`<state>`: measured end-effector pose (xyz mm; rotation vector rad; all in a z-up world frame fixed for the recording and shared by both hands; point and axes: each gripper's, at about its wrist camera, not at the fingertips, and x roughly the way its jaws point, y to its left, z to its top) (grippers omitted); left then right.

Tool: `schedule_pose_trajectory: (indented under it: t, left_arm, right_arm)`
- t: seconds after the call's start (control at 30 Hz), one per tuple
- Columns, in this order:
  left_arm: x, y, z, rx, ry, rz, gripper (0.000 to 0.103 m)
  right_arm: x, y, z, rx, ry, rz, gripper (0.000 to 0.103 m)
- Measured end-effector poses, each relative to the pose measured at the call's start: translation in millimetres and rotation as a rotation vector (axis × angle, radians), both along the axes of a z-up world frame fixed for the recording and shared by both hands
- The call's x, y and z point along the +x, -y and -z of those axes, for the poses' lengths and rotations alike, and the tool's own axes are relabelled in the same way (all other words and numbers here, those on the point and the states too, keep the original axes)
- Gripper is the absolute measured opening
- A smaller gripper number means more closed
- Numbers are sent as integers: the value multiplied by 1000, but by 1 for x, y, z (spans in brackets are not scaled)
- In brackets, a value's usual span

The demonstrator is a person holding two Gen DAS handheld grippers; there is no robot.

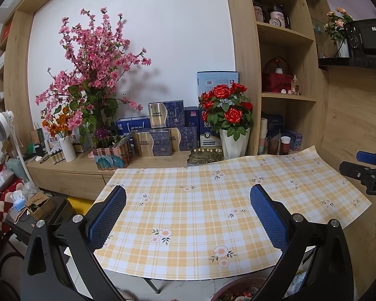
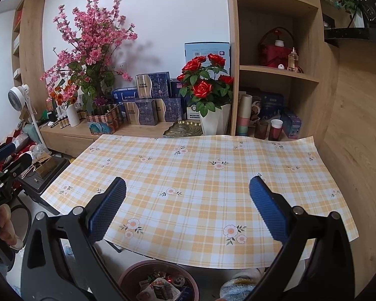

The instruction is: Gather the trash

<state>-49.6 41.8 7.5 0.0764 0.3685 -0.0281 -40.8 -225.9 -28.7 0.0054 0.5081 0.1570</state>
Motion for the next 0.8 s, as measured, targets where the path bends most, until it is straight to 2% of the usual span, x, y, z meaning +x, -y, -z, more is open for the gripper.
schedule_pose_trajectory:
  t: [0.8]
  left_arm:
    - [2, 0, 3, 23, -3, -21, 97]
  right_arm:
    - [-1, 1, 4, 14, -2, 10, 97]
